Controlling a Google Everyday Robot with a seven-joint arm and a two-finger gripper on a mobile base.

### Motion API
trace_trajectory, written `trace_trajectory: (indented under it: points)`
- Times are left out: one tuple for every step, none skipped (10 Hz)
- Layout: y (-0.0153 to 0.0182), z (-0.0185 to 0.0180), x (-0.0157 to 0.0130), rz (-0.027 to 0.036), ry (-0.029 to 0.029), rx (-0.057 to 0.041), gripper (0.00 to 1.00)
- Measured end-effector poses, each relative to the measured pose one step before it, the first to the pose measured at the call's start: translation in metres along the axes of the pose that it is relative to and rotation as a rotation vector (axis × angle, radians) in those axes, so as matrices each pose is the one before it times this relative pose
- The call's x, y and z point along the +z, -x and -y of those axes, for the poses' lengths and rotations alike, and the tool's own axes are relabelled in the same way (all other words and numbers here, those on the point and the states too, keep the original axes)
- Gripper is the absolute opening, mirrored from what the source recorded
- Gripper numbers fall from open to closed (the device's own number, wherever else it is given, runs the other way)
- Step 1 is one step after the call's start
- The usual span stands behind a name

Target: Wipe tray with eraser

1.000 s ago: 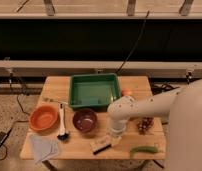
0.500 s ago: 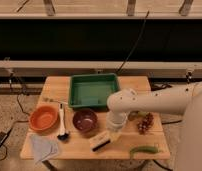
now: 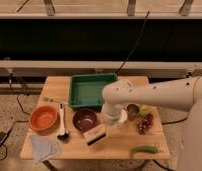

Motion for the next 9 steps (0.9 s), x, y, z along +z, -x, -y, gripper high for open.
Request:
trace_trajectory:
  points:
    - [0.00413, 0.00884, -0.01456, 0.00679, -0.01686, -0.00261, 0.0]
    - [0.00308, 0.00986, -0.01212, 0.00357, -0.01521, -0.00258, 0.0]
    - [0.00241, 0.01258, -0.00931, 0.00201, -0.01597, -0.00336, 0.0]
    - [0.0016, 0.01322, -0.0059, 0.00137, -0.01265, -0.002, 0.0]
    - [-0.00428, 0.00981, -0.00319, -0.00128, -0.0069, 0.00648, 0.0]
    - [-0.00823, 0.01069, -0.00259, -0.00528, -0.00716, 0.015, 0.0]
    - [-0.00962, 0.018, -0.00221, -0.02074, -0.01906, 0.0146, 0.0]
    - [-0.00652, 0.01482, -0.00006, -0.02126, -0.01665, 0.01299, 0.0]
    - [-0.00847, 0.01029, -0.00003, -0.01613, -0.01245, 0.01618, 0.0]
